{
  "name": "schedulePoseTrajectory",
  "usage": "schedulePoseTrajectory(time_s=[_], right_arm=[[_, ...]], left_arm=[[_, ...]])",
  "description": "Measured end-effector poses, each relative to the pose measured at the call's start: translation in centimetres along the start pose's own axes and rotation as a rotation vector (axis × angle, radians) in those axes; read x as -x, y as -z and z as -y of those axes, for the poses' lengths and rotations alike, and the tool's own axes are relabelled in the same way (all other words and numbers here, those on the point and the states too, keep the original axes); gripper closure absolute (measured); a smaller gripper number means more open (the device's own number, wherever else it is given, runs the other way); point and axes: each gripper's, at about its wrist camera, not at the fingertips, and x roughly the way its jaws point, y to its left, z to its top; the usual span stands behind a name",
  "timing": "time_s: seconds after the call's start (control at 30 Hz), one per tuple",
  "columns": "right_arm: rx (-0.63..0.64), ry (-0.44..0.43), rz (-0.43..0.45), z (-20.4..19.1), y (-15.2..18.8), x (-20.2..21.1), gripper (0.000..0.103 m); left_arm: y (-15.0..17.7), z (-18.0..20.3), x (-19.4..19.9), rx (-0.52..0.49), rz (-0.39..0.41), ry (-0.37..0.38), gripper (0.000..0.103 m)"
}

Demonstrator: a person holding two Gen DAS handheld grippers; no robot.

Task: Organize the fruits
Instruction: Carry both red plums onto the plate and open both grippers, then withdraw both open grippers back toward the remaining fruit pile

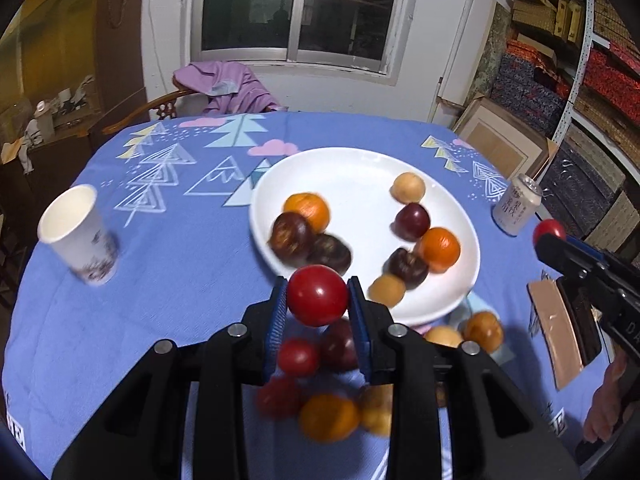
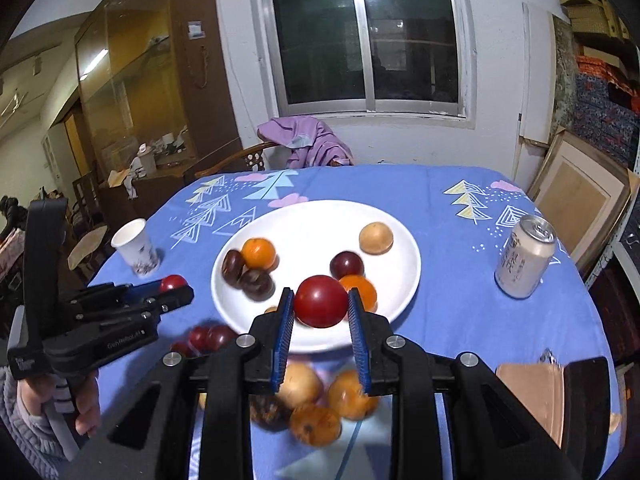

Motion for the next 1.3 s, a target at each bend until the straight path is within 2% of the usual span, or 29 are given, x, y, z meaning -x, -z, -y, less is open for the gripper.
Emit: schedulePoseTrajectory(time_s=[0.17, 0.3, 0.53, 0.6, 0.63, 0.67, 0.77, 0.9, 1.0, 1.03, 1.07, 1.17, 1.3], right_arm=[[-0.085, 0.002, -0.060, 2.4, -2.1, -4.6, 0.075], [-0.139, 0.005, -0.115, 3.8, -2.1, -8.0, 0.075], [-0.156, 0.039, -0.169, 5.0, -1.8, -11.7, 0.075], [-0.166, 0.043, -0.156, 5.3, -1.7, -12.0, 0.071], [-0.163, 0.037, -0.143, 5.3, -1.6, -11.8, 0.066], [-0.159, 0.037, -0.137, 5.3, -1.6, -11.8, 0.065], [-0.171, 0.033, -0.128, 5.3, -1.9, -11.1, 0.063], [-0.156, 0.028, -0.078, 4.7, -2.7, -8.3, 0.062], [-0.153, 0.011, -0.034, 3.9, -2.8, -5.4, 0.053], [-0.146, 0.007, -0.024, 3.5, -2.6, -4.5, 0.049], [-0.134, 0.002, -0.012, 3.0, -2.2, -3.4, 0.047], [-0.109, -0.007, 0.019, 1.8, -0.3, -0.6, 0.041], [-0.090, 0.007, 0.025, 0.8, 3.0, 1.7, 0.037]], left_arm=[[-2.4, 2.4, -4.0, -0.026, -0.026, 0.014, 0.073], [-4.3, 3.2, -7.5, -0.018, -0.060, 0.015, 0.073], [-5.4, 3.9, -11.8, -0.016, -0.107, 0.011, 0.073], [-5.4, 3.9, -12.4, -0.014, -0.119, 0.011, 0.070], [-5.4, 3.8, -12.4, -0.016, -0.115, 0.008, 0.064], [-5.5, 3.7, -12.3, -0.016, -0.109, 0.004, 0.058], [-5.7, 3.6, -11.6, -0.010, -0.098, 0.011, 0.052], [-5.6, 3.0, -8.8, -0.005, -0.062, 0.001, 0.051], [-5.0, 1.6, -5.3, 0.016, -0.018, -0.015, 0.047], [-4.5, 0.9, -4.0, 0.027, -0.002, -0.024, 0.040], [-3.9, 0.3, -2.7, 0.040, 0.014, -0.038, 0.037], [-1.6, -1.5, 0.5, 0.062, 0.042, -0.065, 0.037], [2.6, -3.5, 2.9, 0.094, 0.045, -0.094, 0.036]])
